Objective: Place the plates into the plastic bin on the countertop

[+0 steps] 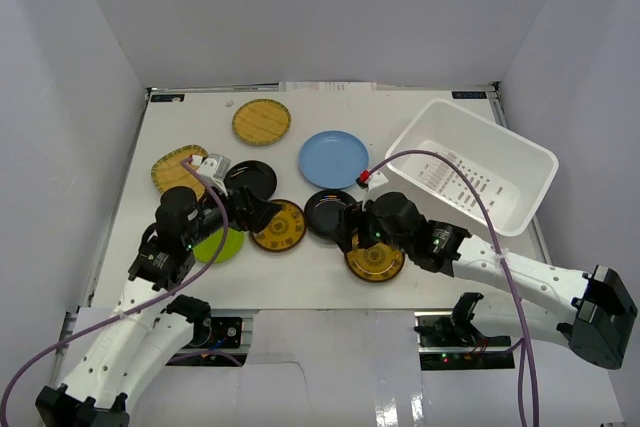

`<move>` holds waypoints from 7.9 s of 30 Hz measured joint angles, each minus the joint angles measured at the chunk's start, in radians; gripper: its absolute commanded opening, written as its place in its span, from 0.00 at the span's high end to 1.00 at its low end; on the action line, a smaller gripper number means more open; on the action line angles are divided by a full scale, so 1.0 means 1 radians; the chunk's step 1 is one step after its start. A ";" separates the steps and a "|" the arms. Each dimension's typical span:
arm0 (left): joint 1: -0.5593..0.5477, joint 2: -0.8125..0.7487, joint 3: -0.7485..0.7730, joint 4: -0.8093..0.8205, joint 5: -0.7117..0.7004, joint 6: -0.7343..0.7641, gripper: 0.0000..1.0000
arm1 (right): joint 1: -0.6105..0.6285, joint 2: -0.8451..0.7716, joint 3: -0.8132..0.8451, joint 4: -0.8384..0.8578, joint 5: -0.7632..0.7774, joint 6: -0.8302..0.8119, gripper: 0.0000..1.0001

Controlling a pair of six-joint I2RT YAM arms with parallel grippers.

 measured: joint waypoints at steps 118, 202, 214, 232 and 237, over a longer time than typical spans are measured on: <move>0.135 0.211 -0.151 0.491 0.694 -0.370 0.02 | -0.912 -0.113 0.167 0.166 0.027 0.241 0.92; 0.500 1.768 0.930 0.512 0.255 -0.575 0.95 | -0.449 -0.188 -0.171 0.336 -0.326 0.062 0.63; 0.524 1.622 0.716 0.711 0.331 -0.723 1.00 | -0.323 0.017 -0.049 0.369 -0.312 0.064 0.05; 0.292 0.594 0.061 0.671 0.463 -0.616 1.00 | -0.295 0.192 0.259 0.336 -0.301 0.094 0.09; 0.291 0.498 0.018 0.625 0.509 -0.589 1.00 | -0.294 0.169 0.222 0.322 -0.256 0.111 0.05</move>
